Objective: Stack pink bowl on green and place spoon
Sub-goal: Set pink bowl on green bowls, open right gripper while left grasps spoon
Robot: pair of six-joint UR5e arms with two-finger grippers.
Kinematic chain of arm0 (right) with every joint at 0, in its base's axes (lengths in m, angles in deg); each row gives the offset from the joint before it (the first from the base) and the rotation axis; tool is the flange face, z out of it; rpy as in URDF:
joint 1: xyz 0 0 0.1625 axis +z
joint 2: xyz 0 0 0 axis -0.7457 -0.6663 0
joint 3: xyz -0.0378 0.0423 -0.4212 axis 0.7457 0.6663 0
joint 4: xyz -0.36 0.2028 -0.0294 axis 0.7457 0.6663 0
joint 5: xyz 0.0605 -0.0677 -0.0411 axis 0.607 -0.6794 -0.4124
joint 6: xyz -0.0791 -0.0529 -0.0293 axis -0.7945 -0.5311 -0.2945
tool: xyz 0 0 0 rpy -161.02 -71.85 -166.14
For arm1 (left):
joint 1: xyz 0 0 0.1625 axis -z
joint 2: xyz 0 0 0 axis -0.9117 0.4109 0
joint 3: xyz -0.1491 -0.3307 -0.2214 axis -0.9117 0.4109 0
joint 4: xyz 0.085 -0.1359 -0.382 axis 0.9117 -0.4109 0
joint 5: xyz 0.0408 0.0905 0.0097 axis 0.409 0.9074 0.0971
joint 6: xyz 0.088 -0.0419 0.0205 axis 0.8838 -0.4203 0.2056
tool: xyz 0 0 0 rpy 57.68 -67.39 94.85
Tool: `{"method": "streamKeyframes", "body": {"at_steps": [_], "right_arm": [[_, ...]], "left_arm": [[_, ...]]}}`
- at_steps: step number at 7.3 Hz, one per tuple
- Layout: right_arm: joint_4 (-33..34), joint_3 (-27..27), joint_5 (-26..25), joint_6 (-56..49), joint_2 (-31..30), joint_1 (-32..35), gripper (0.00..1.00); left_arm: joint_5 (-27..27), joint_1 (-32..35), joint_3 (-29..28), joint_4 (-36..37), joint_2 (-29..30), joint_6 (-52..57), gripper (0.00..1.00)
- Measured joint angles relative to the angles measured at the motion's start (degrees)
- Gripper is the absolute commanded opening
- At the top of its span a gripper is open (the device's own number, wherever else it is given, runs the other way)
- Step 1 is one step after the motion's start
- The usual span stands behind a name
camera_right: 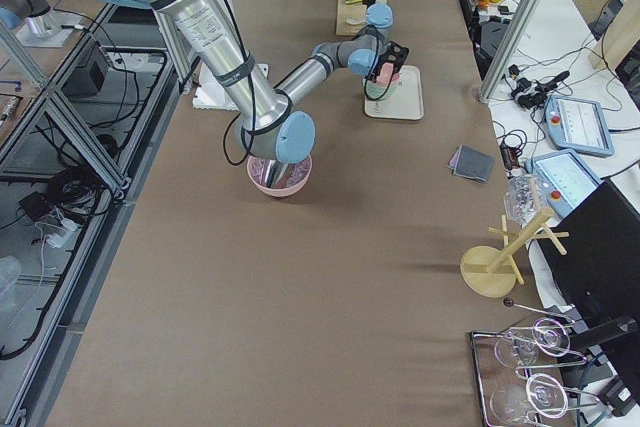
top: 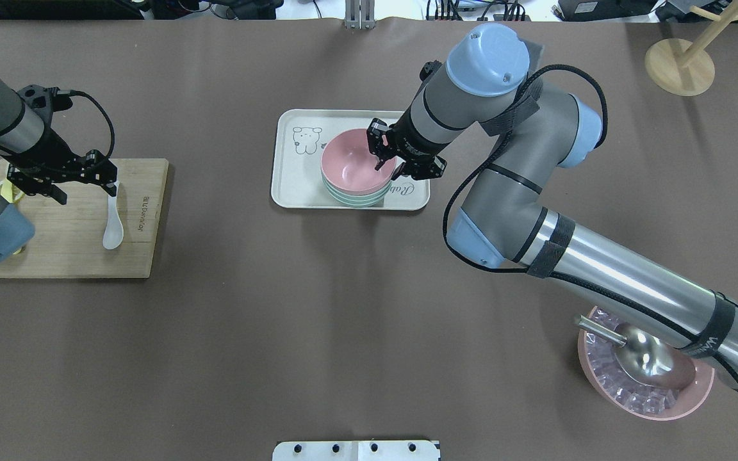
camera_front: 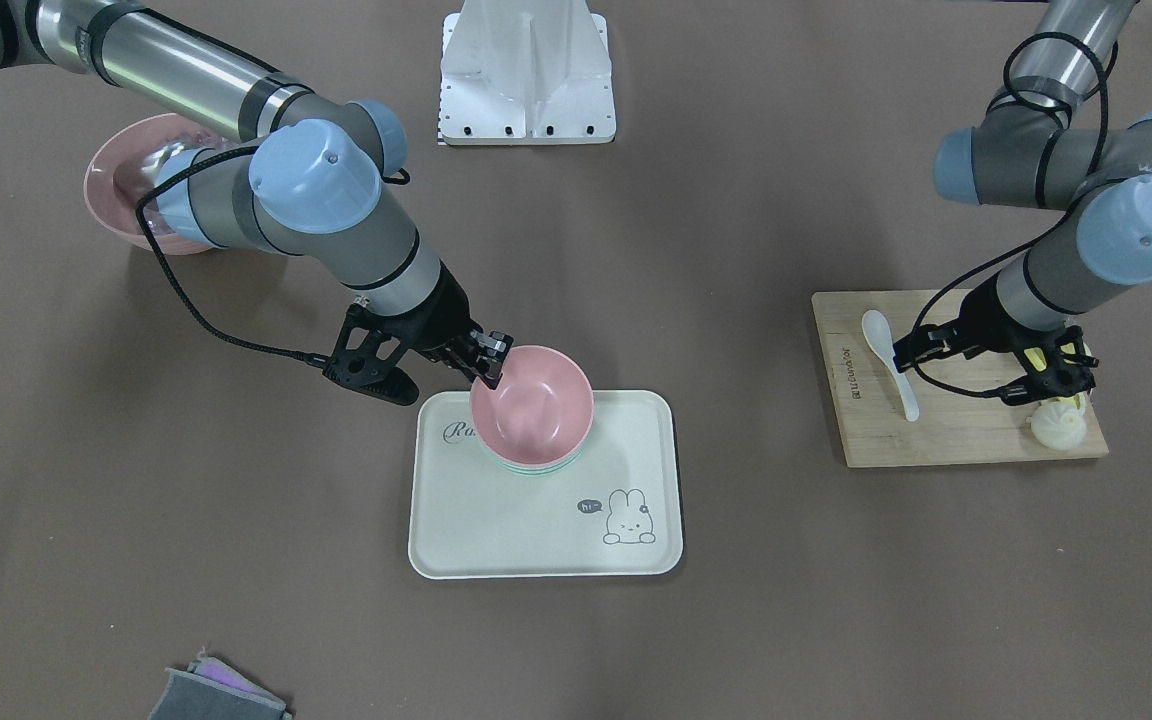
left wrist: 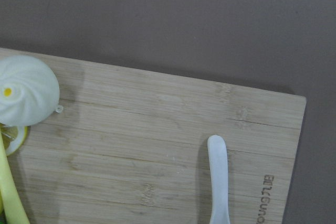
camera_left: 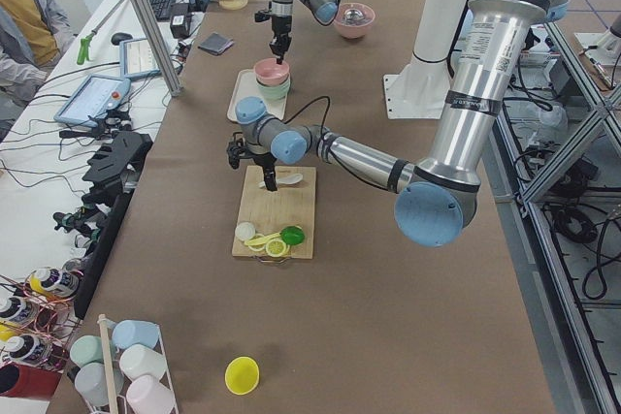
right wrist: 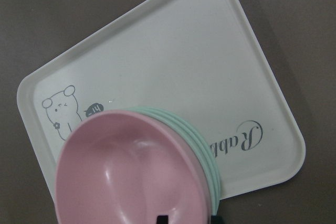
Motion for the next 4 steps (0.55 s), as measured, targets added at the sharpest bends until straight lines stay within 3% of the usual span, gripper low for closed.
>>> {"method": "streamKeyframes", "body": {"at_steps": [2,4], "right_arm": [[-0.12,-0.49,0.10,0.20,0.02,0.18,1.00],[-0.09,-1.29,0.72,0.25,-0.38,1.18,1.00]], "left_arm": [[0.14,-0.63,-2.46,-3.99,0.20,-1.57,0.32],[0.16,-1.16,-2.95,-5.07,0.28,-2.43,0.31]]}}
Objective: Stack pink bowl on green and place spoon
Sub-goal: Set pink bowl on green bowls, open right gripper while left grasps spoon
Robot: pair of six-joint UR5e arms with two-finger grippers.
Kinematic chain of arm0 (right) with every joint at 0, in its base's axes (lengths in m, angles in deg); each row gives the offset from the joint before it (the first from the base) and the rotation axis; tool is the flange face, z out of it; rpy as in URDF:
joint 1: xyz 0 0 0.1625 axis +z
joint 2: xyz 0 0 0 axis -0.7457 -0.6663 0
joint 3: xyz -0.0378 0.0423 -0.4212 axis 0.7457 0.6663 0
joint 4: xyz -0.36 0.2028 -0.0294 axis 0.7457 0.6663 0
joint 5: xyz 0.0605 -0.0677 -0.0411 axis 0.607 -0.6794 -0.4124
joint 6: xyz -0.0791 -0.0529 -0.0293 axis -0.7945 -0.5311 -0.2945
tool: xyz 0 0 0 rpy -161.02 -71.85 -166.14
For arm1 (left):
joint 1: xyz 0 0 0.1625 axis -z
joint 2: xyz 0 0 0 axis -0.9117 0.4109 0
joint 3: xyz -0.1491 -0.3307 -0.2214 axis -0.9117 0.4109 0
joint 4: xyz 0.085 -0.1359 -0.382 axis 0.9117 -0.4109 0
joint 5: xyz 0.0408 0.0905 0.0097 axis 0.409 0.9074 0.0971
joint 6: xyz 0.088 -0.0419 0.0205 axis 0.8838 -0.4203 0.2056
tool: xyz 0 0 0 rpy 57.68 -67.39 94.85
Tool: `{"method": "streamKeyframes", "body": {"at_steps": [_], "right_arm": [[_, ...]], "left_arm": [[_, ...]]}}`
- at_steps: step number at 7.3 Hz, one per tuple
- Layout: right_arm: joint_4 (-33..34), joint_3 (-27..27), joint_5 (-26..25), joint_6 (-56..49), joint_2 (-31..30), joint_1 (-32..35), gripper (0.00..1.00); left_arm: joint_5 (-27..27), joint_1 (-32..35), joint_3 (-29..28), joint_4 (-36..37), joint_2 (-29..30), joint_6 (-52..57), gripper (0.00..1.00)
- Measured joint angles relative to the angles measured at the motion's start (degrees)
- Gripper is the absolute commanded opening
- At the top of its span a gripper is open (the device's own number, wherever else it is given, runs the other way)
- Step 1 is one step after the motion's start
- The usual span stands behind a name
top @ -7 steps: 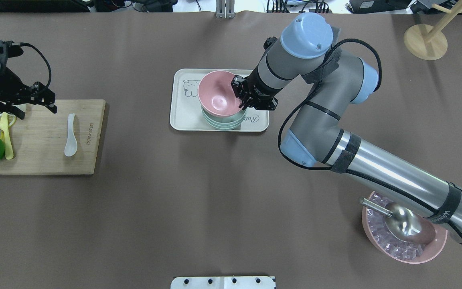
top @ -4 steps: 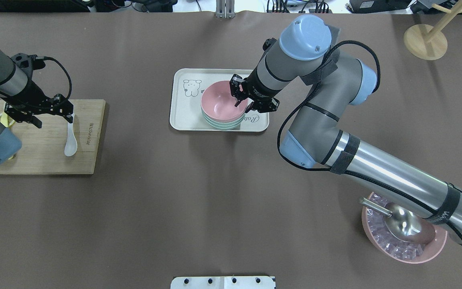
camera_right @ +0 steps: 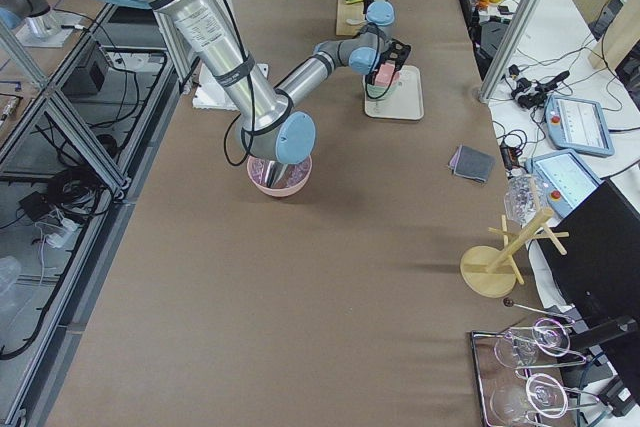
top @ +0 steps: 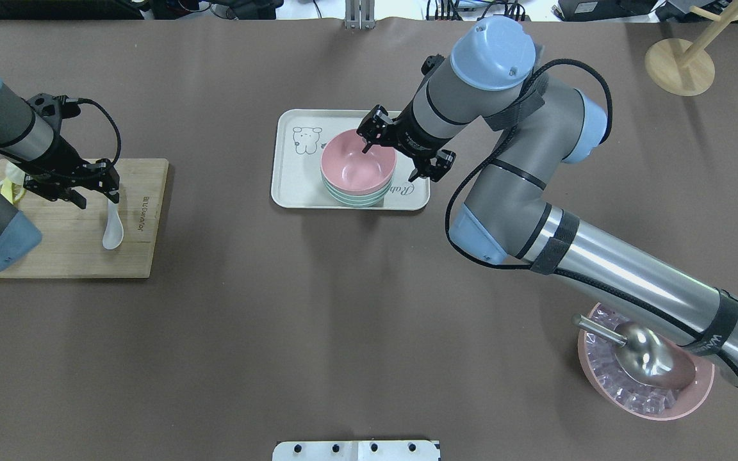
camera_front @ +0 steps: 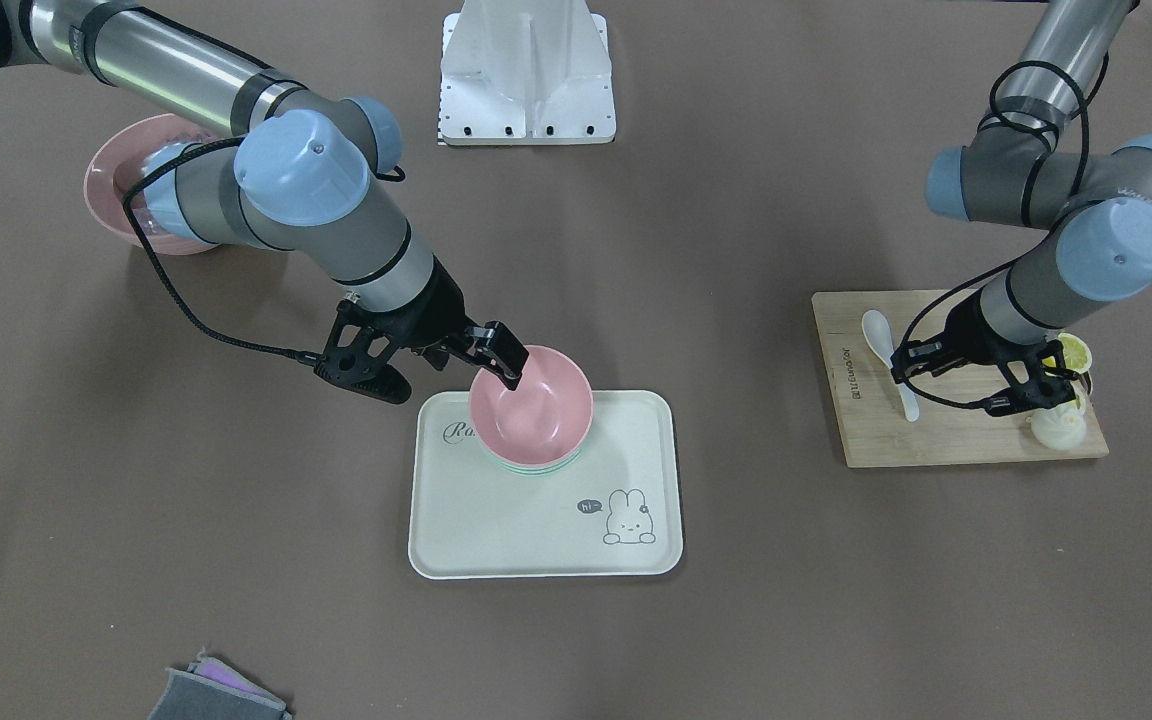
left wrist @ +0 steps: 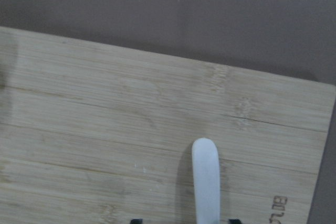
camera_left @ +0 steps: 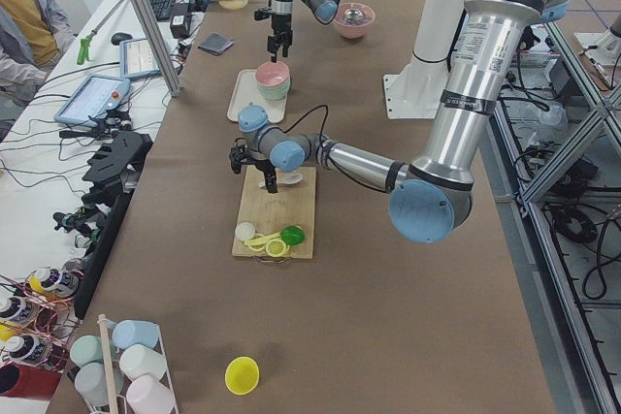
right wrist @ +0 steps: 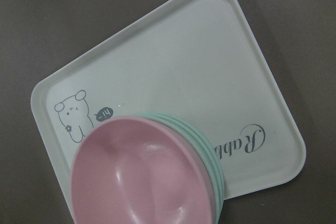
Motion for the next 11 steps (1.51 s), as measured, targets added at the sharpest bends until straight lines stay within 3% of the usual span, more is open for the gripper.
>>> {"method": "streamKeyframes", "body": {"at_steps": [1,2,4,9,10,11], "right_arm": [[0.22,-0.47,0.24,0.01,-0.25,0.39,1.00],[0.49,-0.93,0.69,-0.02,-0.56,0.85,1.00],[0.63,-1.20,1.39,-0.02,-0.93,1.34,1.00],[0.63,-1.46,1.37,0.12,-1.07,1.42,1.00],[0.64,-1.62,1.35,0.13,-1.18,1.42,1.00],[0.64,-2.04,1.35,0.13,-1.50,1.42,1.00]], "left_arm": [[0.01,-0.33,-0.10,-0.11,0.11,-0.10,0.31],[0.02,-0.65,-0.35,-0.14,0.33,-0.11,0.41],[0.02,-0.97,-0.55,-0.12,0.85,-0.09,0.46],[0.05,-0.95,-0.01,-0.09,0.94,-0.12,0.46],[0.03,-0.97,0.29,-0.07,0.69,-0.47,0.50],[-0.13,-1.00,0.57,-0.04,0.70,-2.56,0.61]]}}
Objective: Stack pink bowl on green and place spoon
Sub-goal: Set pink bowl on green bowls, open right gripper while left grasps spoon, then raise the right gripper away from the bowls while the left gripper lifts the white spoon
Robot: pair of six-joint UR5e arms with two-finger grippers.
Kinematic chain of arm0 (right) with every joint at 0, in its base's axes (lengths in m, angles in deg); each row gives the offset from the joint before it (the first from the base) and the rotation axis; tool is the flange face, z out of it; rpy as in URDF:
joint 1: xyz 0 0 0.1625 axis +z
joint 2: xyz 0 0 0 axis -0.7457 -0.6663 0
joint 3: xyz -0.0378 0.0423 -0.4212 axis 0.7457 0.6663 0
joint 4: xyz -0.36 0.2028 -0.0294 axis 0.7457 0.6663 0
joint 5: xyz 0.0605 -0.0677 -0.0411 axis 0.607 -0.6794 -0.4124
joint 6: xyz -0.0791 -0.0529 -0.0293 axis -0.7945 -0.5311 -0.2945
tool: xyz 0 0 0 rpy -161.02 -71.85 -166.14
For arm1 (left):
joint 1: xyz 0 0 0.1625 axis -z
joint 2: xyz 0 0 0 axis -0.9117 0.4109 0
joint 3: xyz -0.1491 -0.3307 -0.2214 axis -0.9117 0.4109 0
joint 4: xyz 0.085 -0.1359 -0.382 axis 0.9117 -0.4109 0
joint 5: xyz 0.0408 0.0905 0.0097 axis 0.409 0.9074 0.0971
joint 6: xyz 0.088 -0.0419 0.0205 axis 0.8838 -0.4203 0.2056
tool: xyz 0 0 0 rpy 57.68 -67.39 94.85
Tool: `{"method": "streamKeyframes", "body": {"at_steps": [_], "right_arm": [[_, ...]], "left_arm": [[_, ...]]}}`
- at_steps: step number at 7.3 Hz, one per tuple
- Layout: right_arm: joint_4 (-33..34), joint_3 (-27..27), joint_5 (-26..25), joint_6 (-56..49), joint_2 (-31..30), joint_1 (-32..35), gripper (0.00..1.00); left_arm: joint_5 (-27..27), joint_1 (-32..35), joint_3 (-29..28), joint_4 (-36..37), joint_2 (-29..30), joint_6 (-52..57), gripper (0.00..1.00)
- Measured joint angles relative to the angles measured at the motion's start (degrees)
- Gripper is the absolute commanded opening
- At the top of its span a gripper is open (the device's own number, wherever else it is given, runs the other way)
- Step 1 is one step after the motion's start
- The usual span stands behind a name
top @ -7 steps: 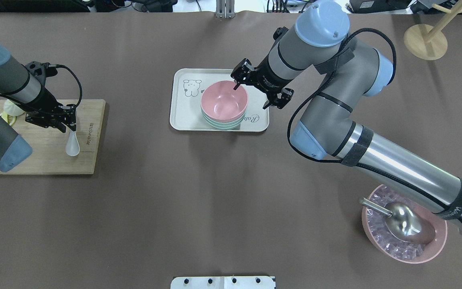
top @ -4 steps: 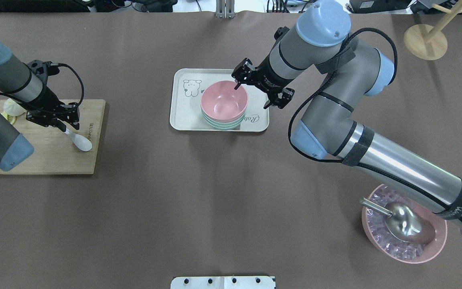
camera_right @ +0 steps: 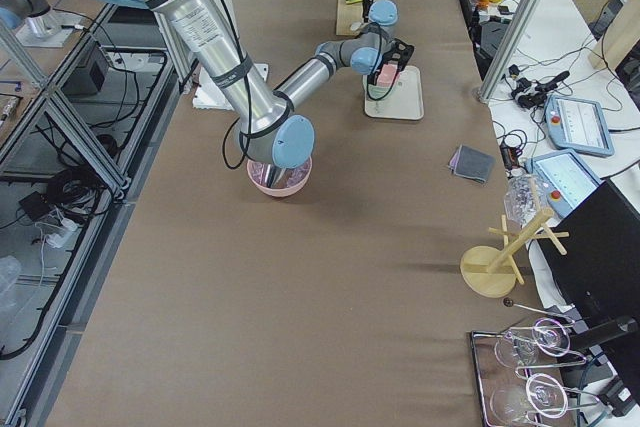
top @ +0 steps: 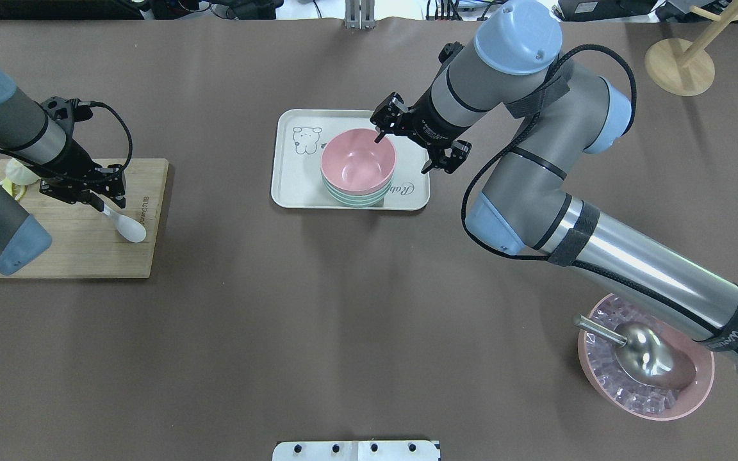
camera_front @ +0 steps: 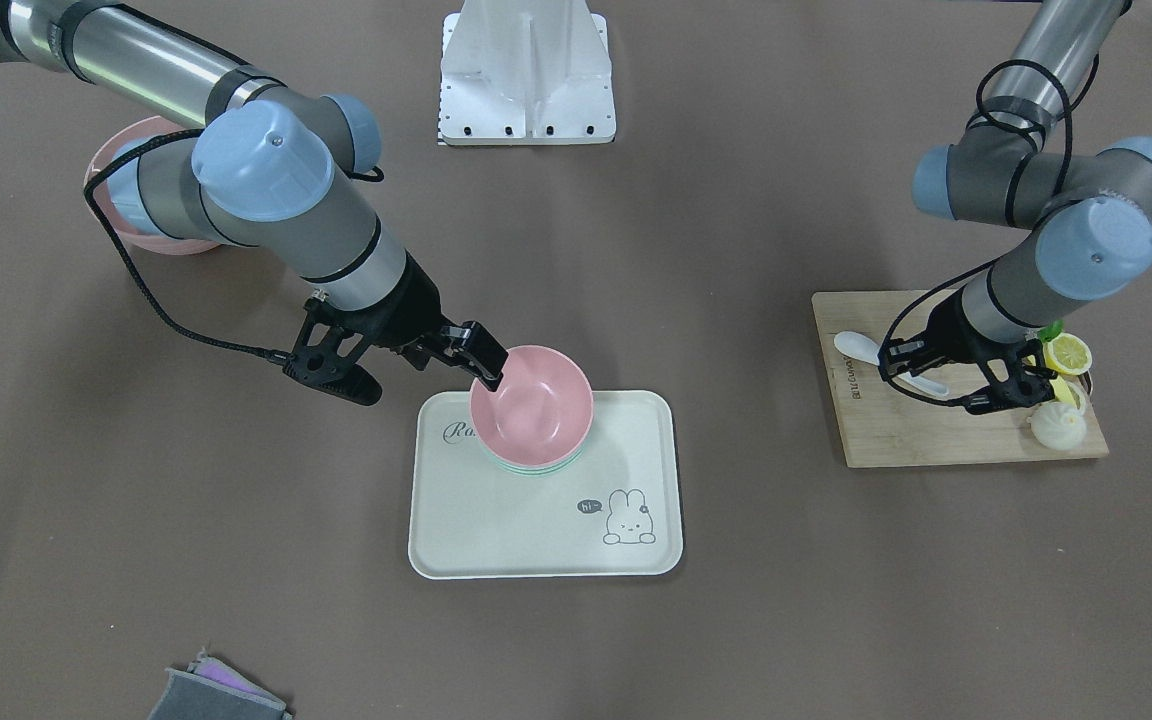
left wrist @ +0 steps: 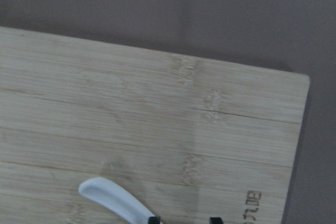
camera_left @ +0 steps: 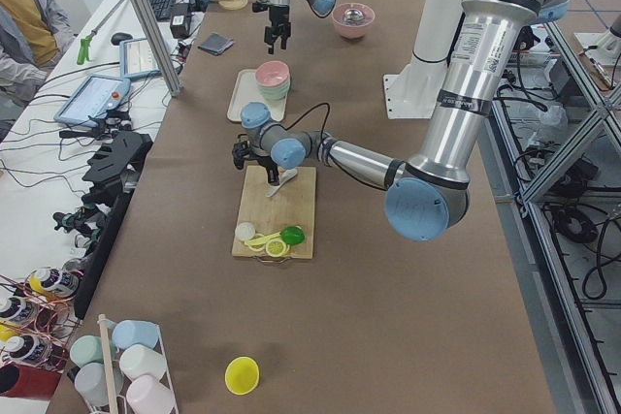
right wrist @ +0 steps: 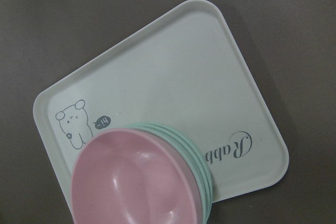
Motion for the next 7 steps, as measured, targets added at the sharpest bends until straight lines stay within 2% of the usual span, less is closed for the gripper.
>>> {"method": "streamKeyframes", "body": {"at_steps": [1,2,4,6,7], "right_arm": [[0.00,-0.64,0.04,0.00,-0.59,0.00,1.00],[0.00,-1.11,0.06,0.00,-1.08,0.00,1.00],[0.00,-1.56,0.07,0.00,-1.52,0.00,1.00],[-0.02,-1.82,0.19,-0.08,-2.01,0.24,1.00],[0.04,-2.83,1.25,-0.38,-3.51,1.51,1.00]], "left_arm": [[-0.23,-0.03,0.18,0.04,0.09,-4.09,0.71],[-0.34,-0.04,0.07,0.06,0.06,-7.58,0.72],[-0.39,-0.10,-0.46,-0.03,-0.03,-14.73,0.71],[-0.40,-0.31,-0.62,-0.16,0.17,-22.36,0.63],[-0.38,-0.51,-0.62,-0.18,0.22,-24.64,0.62]]}}
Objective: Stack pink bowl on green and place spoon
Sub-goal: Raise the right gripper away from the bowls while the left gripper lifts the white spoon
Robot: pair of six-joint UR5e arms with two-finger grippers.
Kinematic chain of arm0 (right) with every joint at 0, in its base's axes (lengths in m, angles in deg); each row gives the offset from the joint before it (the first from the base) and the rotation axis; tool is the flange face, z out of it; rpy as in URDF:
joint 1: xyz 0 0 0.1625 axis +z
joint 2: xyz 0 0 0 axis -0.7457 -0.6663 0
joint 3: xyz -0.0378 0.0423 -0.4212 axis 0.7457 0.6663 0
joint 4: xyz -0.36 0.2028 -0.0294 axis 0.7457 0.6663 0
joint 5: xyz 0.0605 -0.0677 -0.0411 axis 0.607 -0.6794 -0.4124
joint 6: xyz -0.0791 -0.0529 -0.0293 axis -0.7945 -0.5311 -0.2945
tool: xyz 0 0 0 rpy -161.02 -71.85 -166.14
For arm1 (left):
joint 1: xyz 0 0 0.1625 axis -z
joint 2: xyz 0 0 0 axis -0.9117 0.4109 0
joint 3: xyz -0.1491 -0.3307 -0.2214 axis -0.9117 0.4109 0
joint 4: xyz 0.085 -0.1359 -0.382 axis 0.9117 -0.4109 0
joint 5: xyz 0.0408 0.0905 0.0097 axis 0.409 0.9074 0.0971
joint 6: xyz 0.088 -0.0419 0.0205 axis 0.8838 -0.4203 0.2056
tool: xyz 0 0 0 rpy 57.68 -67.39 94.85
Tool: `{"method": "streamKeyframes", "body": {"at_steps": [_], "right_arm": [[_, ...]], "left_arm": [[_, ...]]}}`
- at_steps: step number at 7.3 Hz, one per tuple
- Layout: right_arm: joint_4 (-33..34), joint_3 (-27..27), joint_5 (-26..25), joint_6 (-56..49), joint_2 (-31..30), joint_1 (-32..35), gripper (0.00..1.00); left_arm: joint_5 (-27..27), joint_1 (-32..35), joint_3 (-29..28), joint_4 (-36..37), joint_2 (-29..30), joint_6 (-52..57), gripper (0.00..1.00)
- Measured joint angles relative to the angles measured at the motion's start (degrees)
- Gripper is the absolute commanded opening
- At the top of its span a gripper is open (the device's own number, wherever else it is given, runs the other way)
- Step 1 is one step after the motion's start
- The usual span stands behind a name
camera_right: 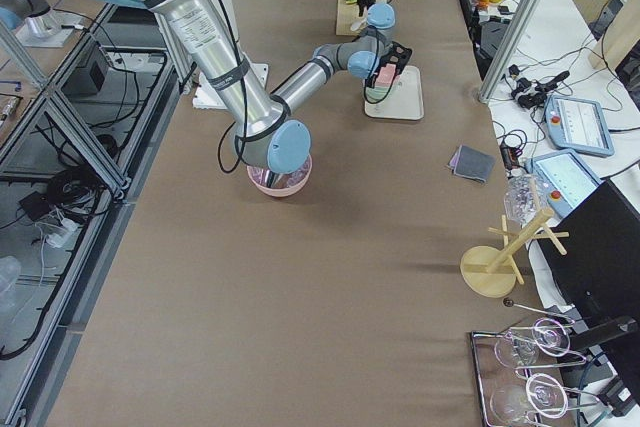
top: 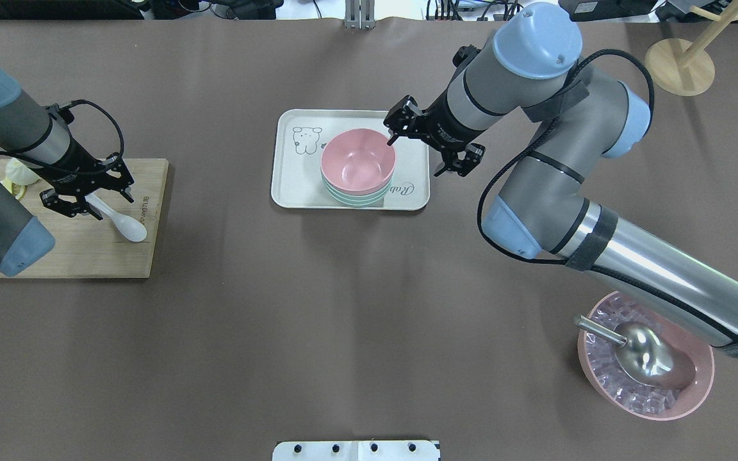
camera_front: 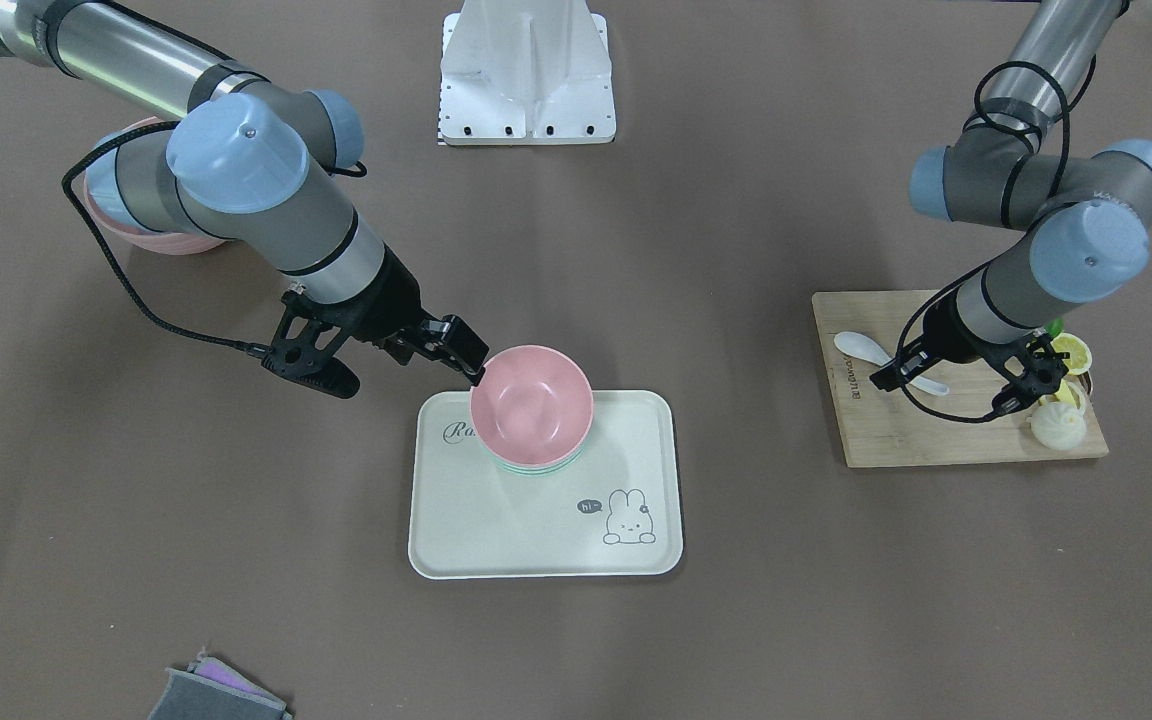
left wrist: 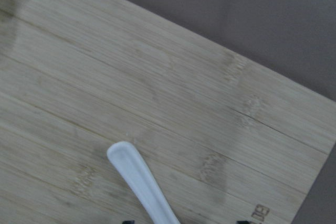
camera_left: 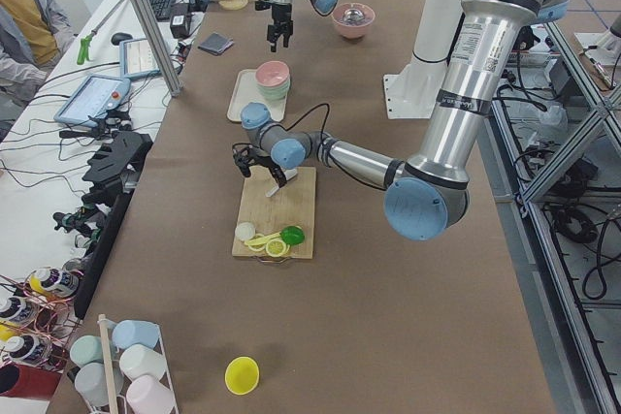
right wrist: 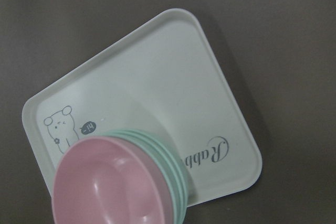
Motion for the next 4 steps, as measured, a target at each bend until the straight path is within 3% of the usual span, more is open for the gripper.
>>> {"method": "streamKeyframes", "body": {"at_steps": [3,4], "right_arm": [[0.20,-4.04,10.10,-7.29,-8.38,10.11,1.00],[0.22,-4.27,11.32,-8.43,-9.21,11.54,1.00]], "left_arm": [[0.22,-0.60,0.04,-0.03,-0.12,-2.14,0.58],[0.30,-0.81,0.04,-0.09,-0.23,-2.60,0.58]]}}
